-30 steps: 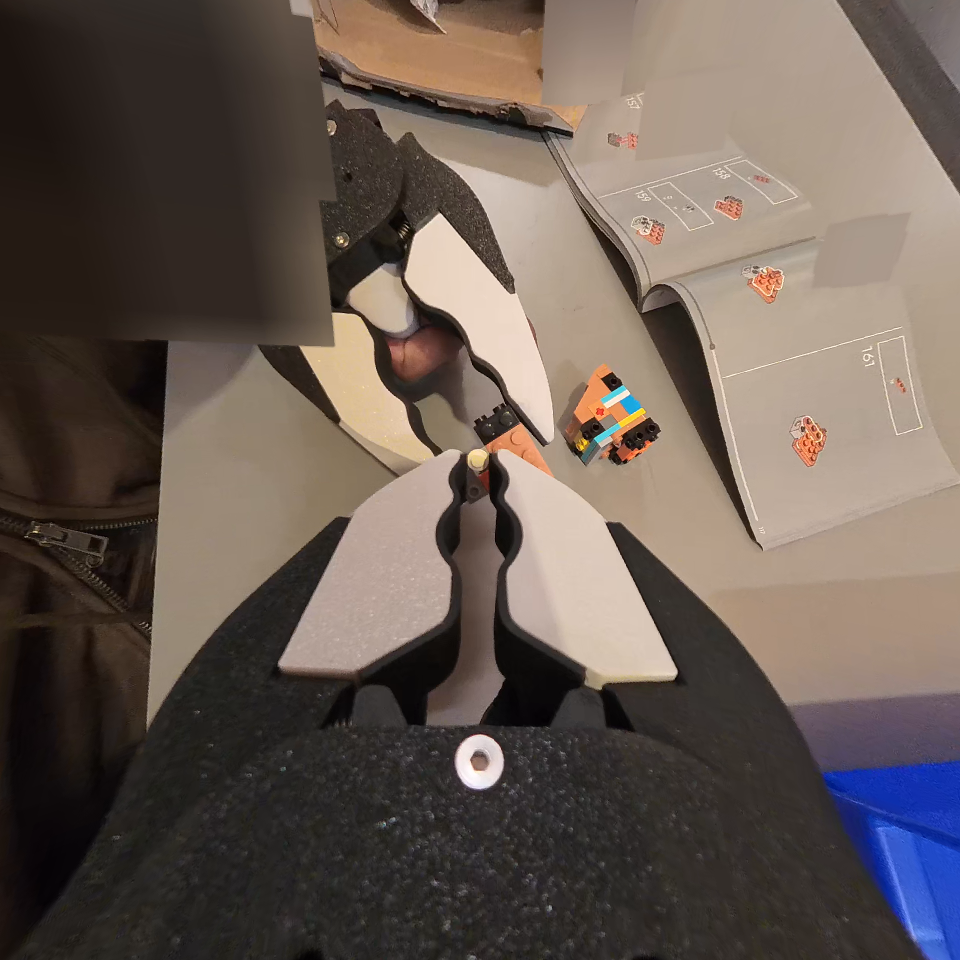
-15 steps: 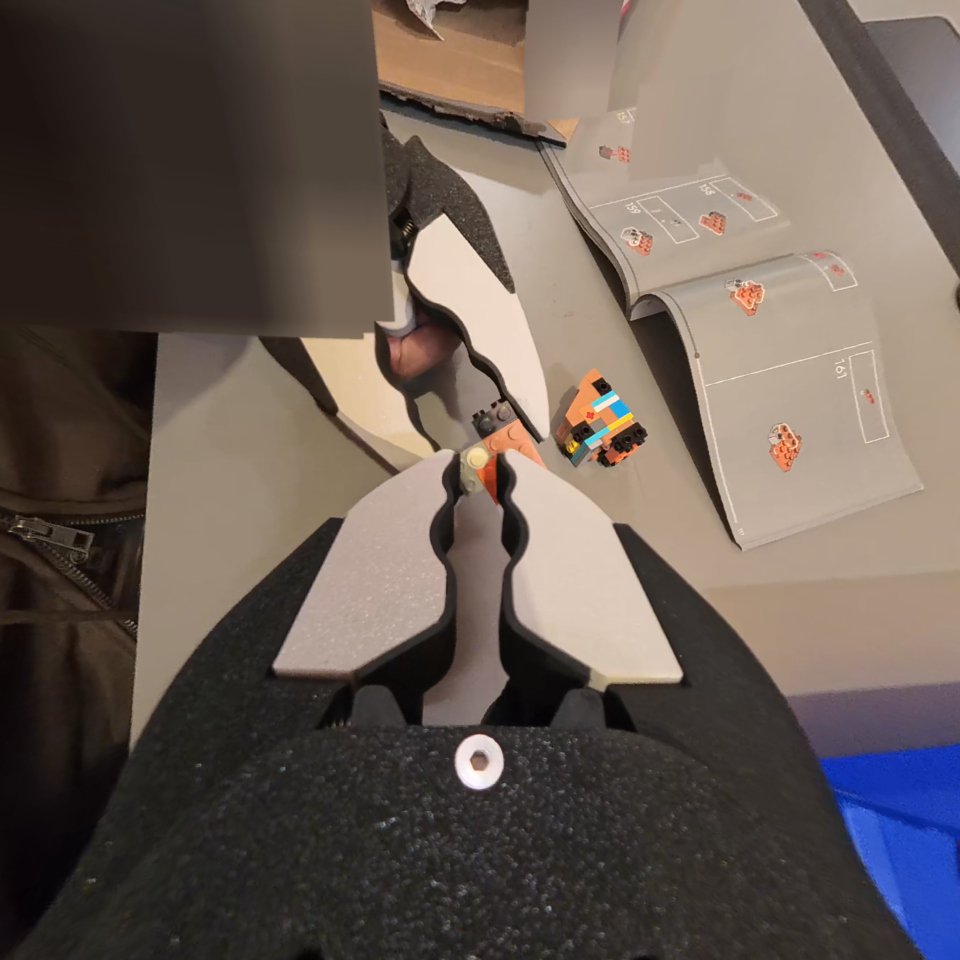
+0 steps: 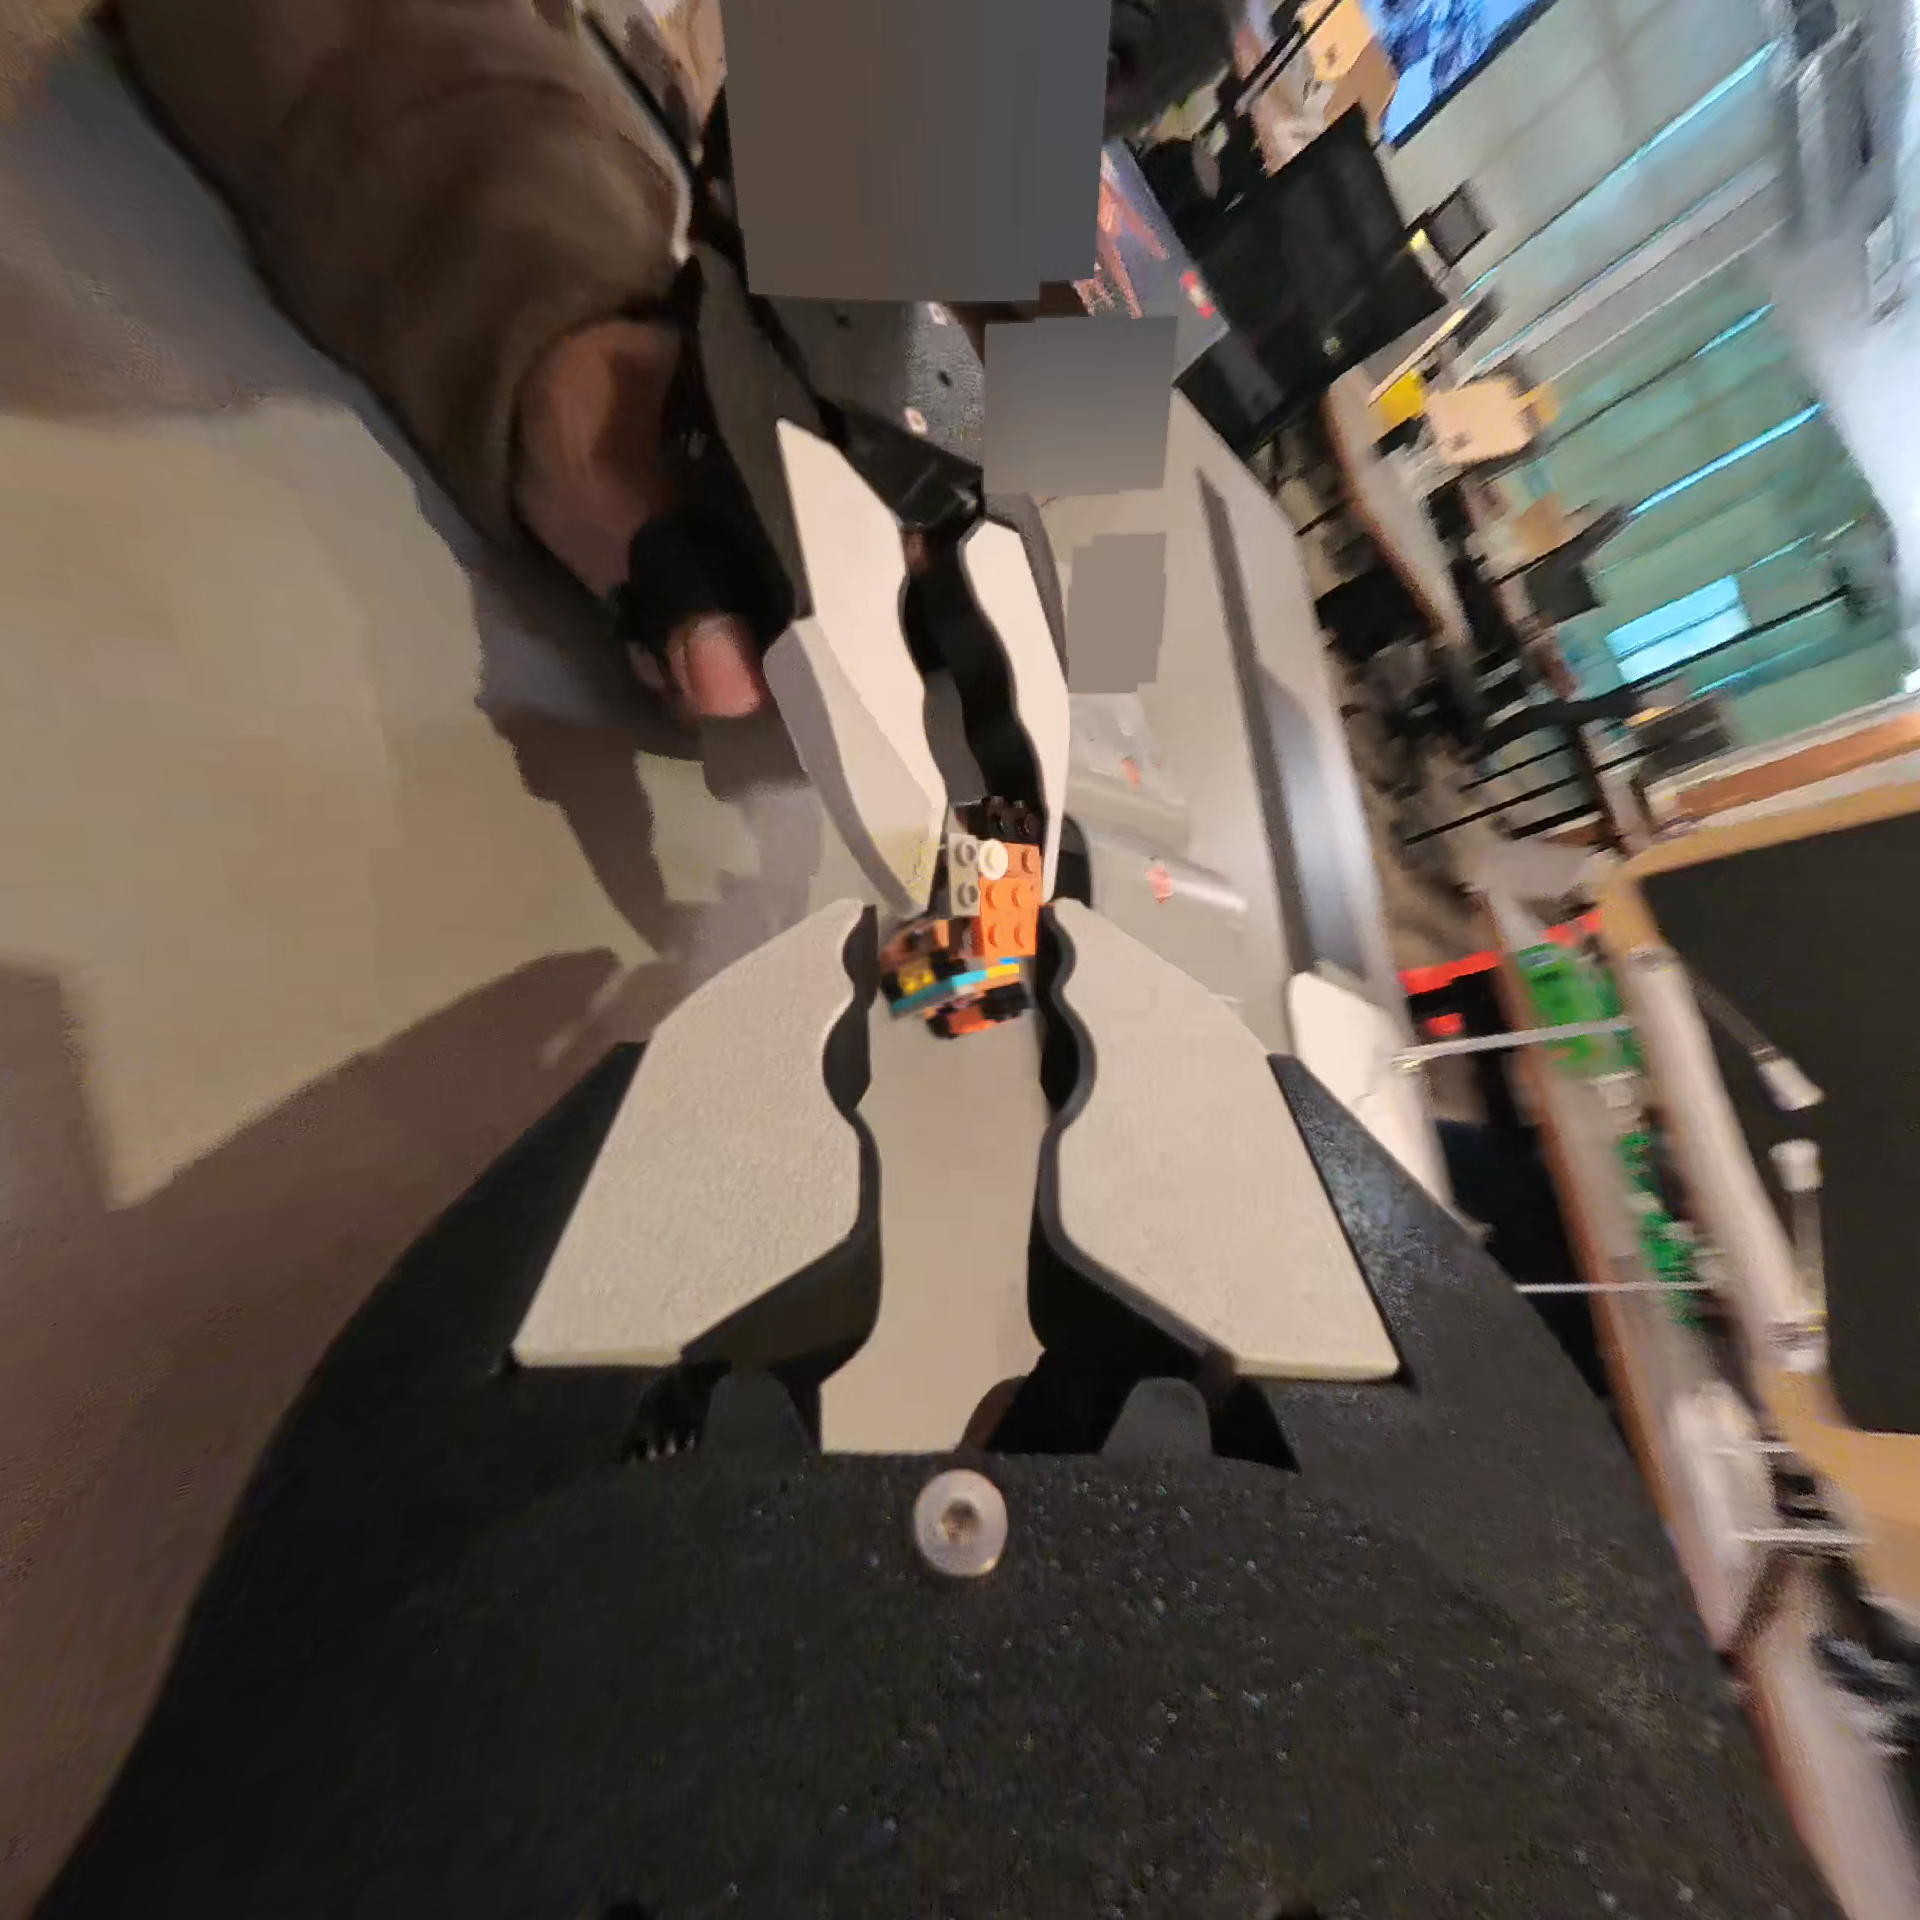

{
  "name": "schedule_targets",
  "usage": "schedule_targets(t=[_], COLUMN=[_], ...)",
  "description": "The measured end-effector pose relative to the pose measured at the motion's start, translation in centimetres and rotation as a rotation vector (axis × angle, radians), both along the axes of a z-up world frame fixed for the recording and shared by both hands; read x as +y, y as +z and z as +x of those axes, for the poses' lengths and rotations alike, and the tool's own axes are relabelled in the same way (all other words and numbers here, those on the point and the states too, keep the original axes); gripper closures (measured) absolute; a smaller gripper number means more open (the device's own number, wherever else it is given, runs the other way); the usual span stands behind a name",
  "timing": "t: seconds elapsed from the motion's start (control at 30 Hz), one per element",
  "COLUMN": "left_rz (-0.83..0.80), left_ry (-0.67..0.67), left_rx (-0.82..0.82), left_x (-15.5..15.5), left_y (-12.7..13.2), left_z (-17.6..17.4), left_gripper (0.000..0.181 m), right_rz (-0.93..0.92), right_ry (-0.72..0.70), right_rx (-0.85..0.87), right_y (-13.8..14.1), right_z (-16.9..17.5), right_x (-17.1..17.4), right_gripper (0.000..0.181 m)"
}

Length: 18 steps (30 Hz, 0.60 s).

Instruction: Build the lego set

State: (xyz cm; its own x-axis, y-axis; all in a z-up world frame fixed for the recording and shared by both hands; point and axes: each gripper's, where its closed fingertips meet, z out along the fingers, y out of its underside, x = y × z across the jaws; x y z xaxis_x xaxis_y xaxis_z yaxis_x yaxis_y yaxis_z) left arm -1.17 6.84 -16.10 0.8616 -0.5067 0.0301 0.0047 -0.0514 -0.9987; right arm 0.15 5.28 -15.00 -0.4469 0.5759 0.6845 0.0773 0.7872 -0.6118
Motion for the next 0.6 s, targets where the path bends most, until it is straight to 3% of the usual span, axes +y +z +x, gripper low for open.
schedule_targets(t=[0.17, 0.37, 0.6], left_rz=[0.000, 0.006, 0.012], left_ry=[-0.032, -0.066, -0.075], left_rx=[-0.054, -0.055, -0.051], left_x=[-0.2, -0.5, -0.7], left_y=[0.3, 0.4, 0.6], left_z=[0.1, 0.6, 0.8], left_gripper=[0.145, 0.145, 0.145], right_rz=[0.181, 0.256, 0.318], right_ry=[0.056, 0.097, 0.128], right_rx=[0.116, 0.137, 0.140], right_y=[0.0, -0.2, -0.7], right_z=[-0.1, -0.5, -1.0], right_x=[-0.6, -0.9, -1.2], right_gripper=[0.151, 0.145, 0.149])
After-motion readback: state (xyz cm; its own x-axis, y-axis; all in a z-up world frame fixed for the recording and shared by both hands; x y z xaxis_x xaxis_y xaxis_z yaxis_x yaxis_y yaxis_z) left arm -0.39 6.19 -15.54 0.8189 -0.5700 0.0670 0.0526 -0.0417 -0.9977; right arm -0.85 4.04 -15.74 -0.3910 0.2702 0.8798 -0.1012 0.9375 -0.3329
